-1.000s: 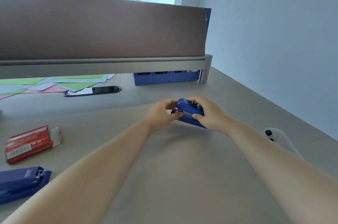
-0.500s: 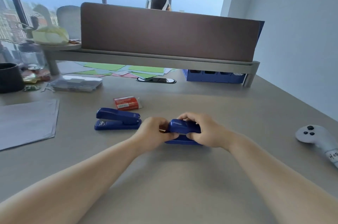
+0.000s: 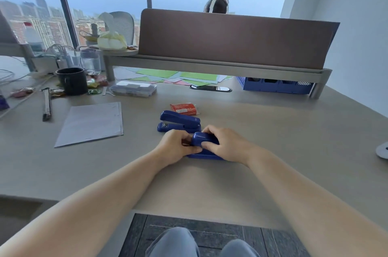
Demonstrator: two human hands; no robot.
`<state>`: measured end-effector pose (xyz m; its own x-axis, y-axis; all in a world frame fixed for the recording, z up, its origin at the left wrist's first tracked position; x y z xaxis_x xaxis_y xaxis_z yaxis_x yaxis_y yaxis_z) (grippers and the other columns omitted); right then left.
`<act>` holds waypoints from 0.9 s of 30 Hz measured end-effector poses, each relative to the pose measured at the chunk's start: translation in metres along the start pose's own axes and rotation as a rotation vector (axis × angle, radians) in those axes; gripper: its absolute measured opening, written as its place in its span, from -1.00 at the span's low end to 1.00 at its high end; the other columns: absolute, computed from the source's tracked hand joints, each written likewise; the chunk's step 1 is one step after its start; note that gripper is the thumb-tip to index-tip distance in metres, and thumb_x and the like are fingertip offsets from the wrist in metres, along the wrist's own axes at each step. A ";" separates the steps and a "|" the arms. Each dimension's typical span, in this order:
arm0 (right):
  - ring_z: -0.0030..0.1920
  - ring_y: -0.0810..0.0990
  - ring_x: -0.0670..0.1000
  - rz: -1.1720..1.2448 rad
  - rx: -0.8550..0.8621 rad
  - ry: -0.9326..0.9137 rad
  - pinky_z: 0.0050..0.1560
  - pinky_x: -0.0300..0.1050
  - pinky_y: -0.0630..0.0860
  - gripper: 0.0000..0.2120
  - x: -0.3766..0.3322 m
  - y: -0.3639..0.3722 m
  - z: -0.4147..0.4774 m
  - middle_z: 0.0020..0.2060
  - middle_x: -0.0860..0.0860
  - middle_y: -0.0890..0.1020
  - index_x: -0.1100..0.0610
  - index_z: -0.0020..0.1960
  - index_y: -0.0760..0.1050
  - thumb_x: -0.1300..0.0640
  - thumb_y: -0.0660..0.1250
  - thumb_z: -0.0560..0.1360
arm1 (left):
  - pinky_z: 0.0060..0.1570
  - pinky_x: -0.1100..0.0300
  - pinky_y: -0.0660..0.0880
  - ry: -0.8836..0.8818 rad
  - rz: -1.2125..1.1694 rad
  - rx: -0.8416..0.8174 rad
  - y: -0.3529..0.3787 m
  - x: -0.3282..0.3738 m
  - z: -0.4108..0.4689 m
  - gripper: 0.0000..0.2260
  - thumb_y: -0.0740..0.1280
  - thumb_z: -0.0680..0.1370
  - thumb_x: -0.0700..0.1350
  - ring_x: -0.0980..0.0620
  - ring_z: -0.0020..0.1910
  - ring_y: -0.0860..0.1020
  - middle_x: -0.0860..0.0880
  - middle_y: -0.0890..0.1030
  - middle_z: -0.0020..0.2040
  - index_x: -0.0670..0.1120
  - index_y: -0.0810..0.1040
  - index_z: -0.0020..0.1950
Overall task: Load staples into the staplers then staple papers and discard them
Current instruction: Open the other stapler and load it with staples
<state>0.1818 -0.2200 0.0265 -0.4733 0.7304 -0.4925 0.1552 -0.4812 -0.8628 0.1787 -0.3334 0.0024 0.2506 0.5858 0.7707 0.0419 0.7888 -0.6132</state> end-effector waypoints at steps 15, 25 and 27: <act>0.00 0.51 0.05 0.114 0.239 -0.046 0.00 -0.06 0.39 -0.81 0.007 -0.005 0.000 -0.01 0.01 0.60 0.09 0.13 0.45 0.10 0.22 0.54 | -0.35 0.44 0.36 0.042 0.058 0.081 -0.003 -0.004 0.000 -0.84 0.46 0.39 -0.12 0.22 -0.35 0.43 0.12 0.50 -0.33 -0.17 0.60 -0.11; 0.01 0.52 0.22 0.453 0.384 -0.078 0.17 0.06 0.45 -0.67 0.016 -0.041 -0.018 -0.05 0.12 0.52 -0.08 0.19 0.26 0.27 0.17 0.55 | -0.10 0.33 0.43 0.014 0.027 0.068 -0.002 -0.006 0.000 -0.75 0.44 0.41 -0.14 0.06 -0.12 0.52 0.00 0.55 -0.12 -0.11 0.58 0.07; -0.03 0.48 0.27 0.436 0.386 -0.115 0.09 -0.03 0.44 -0.54 0.013 -0.042 -0.022 -0.01 0.21 0.48 -0.21 0.21 0.21 0.31 0.16 0.54 | -0.04 0.32 0.45 0.023 0.034 0.057 -0.002 -0.005 -0.001 -0.72 0.42 0.42 -0.14 0.05 -0.09 0.54 -0.01 0.57 -0.09 -0.09 0.57 0.13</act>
<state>0.1878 -0.1794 0.0541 -0.5308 0.3791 -0.7580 0.0399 -0.8822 -0.4692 0.1786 -0.3376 -0.0005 0.2734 0.6088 0.7447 -0.0217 0.7779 -0.6280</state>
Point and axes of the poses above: each hand's wrist, its own z-axis towards the middle knuckle, its own y-axis out of the palm, x = y × z, the point moved 8 cm from there along z, towards the middle knuckle
